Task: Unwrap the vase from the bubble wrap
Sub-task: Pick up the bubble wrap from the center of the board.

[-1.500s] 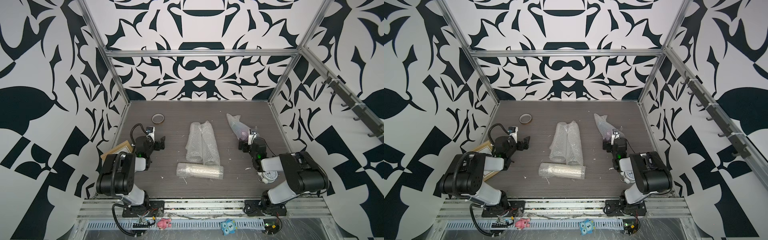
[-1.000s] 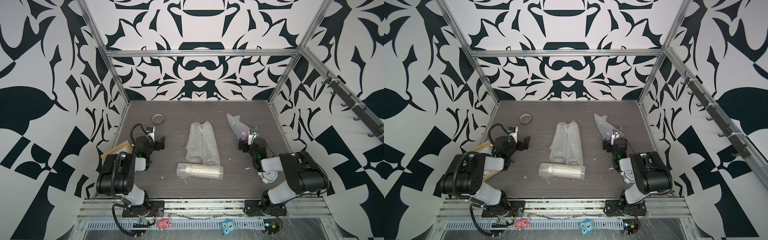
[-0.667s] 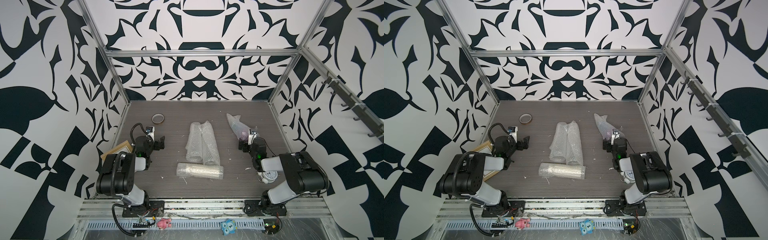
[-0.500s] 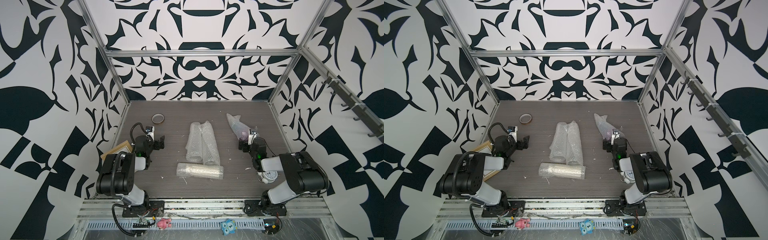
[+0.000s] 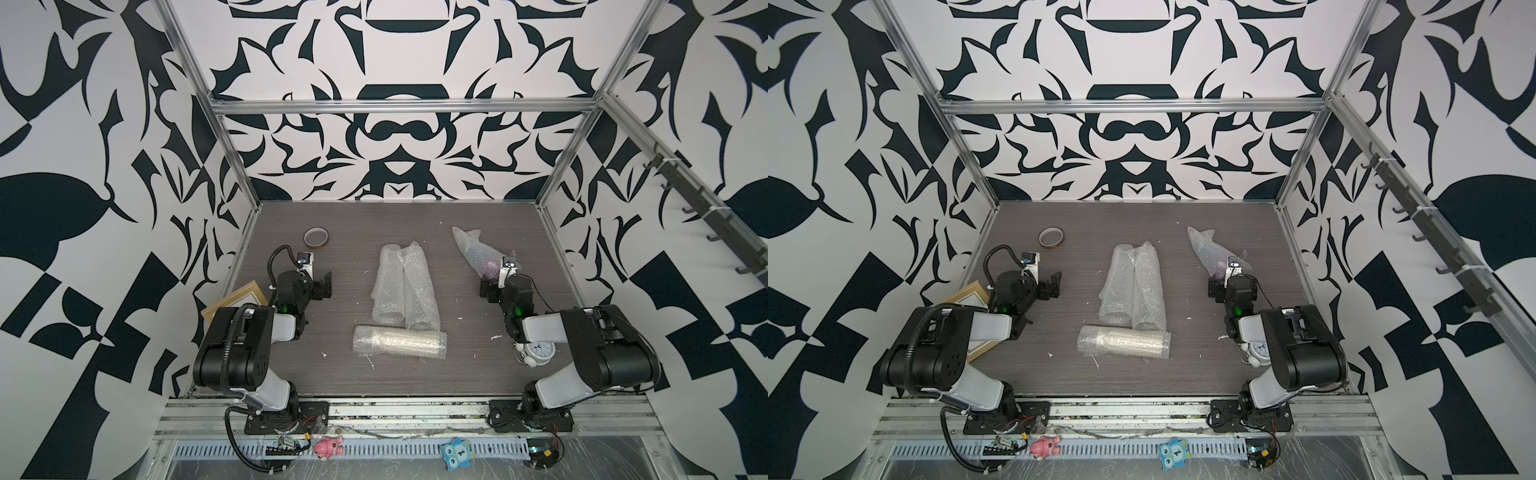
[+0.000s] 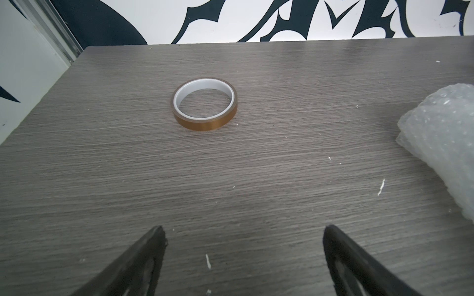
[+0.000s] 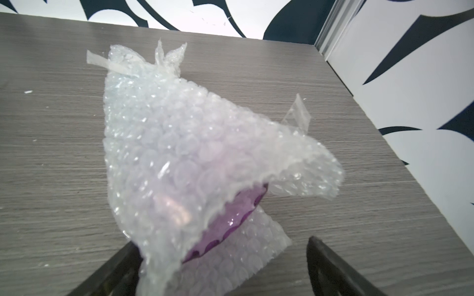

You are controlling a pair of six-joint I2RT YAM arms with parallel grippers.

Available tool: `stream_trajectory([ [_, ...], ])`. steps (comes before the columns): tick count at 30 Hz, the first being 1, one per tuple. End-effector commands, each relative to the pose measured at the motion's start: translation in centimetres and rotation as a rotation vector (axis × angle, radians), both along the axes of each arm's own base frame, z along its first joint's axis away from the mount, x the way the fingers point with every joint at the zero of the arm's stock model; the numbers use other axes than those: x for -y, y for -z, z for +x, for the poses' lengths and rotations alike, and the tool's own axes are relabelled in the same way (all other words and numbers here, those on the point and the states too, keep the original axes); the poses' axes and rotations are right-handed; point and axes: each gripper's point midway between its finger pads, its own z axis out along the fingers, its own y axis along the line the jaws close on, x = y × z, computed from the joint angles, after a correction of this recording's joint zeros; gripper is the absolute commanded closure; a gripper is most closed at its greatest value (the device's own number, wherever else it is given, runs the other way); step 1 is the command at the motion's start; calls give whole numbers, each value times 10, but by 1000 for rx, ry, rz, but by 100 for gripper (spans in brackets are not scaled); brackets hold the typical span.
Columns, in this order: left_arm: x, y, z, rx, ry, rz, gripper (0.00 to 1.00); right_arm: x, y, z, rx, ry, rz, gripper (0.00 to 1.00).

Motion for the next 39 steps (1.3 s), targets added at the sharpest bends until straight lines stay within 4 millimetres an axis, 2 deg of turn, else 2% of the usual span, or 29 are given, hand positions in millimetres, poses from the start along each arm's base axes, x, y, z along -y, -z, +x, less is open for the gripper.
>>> stream_trajectory([
  [1, -6, -9, 5, 36, -37, 25, 1, 9, -35, 9, 75, 66, -8, 1],
  [7, -16, -32, 15, -43, -114, 47, 1, 19, -49, 3, 46, 145, 12, 4],
  [10, -15, -49, 14, -43, -135, 48, 1, 25, -58, 2, 21, 199, 31, 4],
  [15, -14, -87, 11, -106, -202, -9, 1, 25, -85, 0, 39, 251, 122, 7],
  [18, -14, -99, 6, -161, -238, -13, 0, 20, -99, -2, 26, 249, 184, 9],
  [19, -14, -115, 1, -148, -243, -24, 0, 17, -104, -3, 20, 244, 209, 10],
  [20, -12, -118, -1, -163, -242, -34, 0, 13, -105, -5, 4, 231, 232, 10],
  [25, 2, -124, -15, -239, -202, -101, 0, -19, -113, -14, -63, 126, 294, 11],
  [31, 40, -125, -24, -311, -83, -118, 1, -70, -120, -31, -197, -43, 182, 11],
  [36, 80, -119, -34, -364, 46, -85, 1, -126, -114, -45, -317, -200, 116, 12],
  [37, 88, -107, -34, -404, 68, -68, 1, -139, -111, -48, -336, -227, 101, 12],
  [39, 101, -101, -39, -434, 112, -64, 1, -165, -106, -54, -368, -282, 83, 12],
])
